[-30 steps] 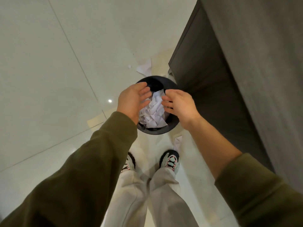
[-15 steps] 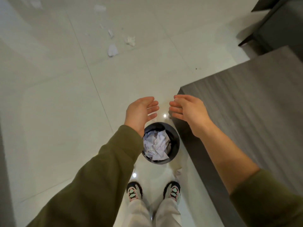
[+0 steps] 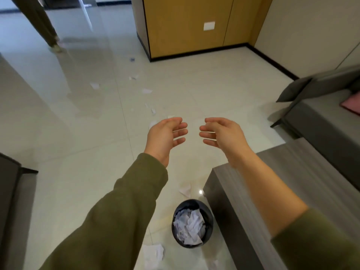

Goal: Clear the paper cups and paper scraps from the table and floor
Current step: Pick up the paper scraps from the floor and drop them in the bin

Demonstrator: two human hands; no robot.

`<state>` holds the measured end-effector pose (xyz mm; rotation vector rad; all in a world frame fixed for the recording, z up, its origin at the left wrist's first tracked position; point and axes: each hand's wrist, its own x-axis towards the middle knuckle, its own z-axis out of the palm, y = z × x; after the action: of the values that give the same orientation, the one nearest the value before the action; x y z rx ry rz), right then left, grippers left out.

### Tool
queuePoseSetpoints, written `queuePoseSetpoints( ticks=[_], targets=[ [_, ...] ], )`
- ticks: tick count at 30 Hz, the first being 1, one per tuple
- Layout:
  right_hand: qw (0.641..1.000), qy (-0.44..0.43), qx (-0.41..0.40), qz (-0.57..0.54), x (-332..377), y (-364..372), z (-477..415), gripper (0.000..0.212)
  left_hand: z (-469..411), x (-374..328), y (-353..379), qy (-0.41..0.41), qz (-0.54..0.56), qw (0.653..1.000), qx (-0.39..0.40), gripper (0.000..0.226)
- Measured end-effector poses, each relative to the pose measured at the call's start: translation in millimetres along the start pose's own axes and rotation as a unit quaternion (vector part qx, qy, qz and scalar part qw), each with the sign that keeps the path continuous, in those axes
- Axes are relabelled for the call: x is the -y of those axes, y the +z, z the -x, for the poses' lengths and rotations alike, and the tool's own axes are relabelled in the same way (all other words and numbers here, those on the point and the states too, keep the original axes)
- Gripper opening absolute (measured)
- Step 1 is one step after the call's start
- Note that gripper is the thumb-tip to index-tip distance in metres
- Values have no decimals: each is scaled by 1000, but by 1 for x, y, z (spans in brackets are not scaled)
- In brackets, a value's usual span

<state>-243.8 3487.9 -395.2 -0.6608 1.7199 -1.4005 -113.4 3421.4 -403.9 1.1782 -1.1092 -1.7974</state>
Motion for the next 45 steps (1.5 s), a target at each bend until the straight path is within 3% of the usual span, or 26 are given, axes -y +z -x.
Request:
queuePoseSetpoints(
  ticks=[10, 18, 31, 45],
  targets=[
    [992, -126, 15, 2, 141, -2, 40, 19, 56, -145, 15, 174, -48, 984, -3, 17],
    [968, -249, 17, 24, 238, -16, 77, 14, 104, -235, 20, 316, -144, 938, -20, 12],
    [939, -343, 27, 7, 332, -6, 96, 17, 126, -337, 22, 392, -153, 906, -43, 13],
    [926, -375, 32, 11, 369, 9, 110, 18, 141, -369, 26, 434, -148, 888, -32, 15]
  ],
)
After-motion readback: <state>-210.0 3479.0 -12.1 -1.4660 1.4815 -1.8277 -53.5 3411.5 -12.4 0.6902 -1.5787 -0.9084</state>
